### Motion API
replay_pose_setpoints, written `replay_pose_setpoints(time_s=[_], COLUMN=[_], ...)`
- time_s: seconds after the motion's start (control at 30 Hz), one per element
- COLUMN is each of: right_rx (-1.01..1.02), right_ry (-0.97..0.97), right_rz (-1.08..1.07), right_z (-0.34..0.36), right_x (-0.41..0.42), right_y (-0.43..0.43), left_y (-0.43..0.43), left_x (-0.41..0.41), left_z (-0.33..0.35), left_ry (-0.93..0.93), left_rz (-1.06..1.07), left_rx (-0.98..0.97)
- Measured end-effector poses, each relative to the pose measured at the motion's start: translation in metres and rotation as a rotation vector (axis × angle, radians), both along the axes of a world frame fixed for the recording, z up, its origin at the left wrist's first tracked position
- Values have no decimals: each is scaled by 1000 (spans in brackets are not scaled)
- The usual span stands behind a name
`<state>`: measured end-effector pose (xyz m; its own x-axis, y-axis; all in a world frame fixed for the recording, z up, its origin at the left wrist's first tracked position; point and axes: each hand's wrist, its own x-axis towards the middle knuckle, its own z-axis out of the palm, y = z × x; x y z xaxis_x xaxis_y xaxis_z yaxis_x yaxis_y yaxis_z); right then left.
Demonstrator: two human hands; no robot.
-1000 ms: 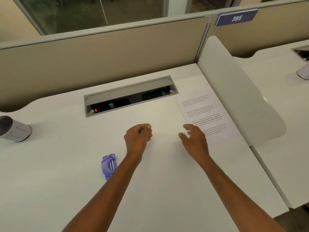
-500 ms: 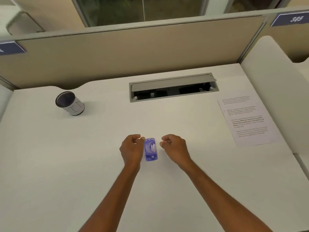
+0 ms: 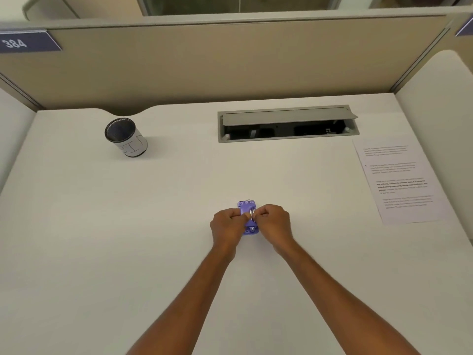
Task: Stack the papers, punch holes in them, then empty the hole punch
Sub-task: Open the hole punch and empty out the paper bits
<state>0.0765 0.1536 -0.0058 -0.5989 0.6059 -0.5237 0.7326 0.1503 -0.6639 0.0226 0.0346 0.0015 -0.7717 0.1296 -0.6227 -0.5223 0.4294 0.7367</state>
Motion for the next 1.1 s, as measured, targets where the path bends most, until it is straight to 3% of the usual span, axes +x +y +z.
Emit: replay_pose_setpoints(time_s=[0.6, 1.1], right_rx=[68, -17], right_ry=[-115, 28], right_rz=[37, 23], right_z=[8, 23], right_x=[0, -18], right_y=[2, -32], left_y=[3, -41], left_x=[-1, -17], left_z=[3, 25], left_ry=[32, 53], left_rz=[-23, 19], left_rx=[-4, 36])
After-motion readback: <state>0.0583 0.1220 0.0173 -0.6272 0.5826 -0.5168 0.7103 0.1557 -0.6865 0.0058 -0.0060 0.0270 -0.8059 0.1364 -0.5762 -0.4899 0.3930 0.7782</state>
